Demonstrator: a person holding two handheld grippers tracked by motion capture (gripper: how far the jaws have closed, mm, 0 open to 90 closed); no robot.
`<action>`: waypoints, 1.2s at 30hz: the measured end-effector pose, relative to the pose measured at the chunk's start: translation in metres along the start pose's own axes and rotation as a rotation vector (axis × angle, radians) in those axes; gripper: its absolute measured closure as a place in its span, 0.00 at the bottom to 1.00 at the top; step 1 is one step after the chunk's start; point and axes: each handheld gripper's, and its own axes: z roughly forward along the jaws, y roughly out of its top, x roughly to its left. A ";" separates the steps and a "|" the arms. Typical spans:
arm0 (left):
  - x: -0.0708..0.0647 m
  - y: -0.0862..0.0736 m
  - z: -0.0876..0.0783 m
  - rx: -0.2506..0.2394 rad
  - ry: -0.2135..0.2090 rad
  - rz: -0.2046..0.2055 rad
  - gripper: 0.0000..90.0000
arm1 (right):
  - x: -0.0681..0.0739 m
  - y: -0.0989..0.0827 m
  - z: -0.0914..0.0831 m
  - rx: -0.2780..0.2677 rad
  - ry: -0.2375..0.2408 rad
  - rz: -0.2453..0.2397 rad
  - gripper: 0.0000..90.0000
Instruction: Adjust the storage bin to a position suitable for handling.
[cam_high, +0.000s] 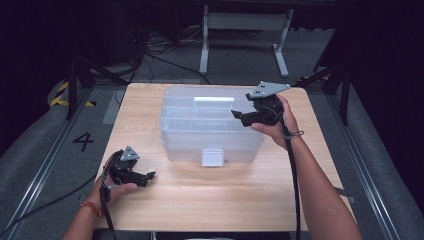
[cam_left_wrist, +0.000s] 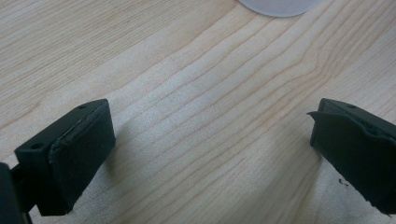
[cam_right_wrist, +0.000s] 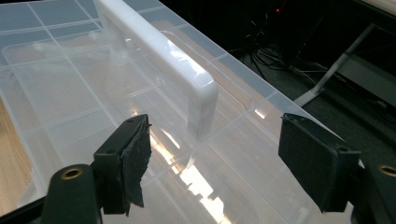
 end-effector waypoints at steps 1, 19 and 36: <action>0.000 0.000 0.000 0.000 0.000 0.000 0.00 | -0.001 0.002 0.003 0.007 -0.001 0.002 0.29; 0.000 0.000 0.000 0.000 0.000 0.000 0.00 | -0.008 0.012 0.023 0.045 0.021 0.005 0.48; 0.000 0.000 0.000 0.000 0.000 0.000 0.00 | -0.002 0.020 0.028 0.091 0.034 -0.056 0.72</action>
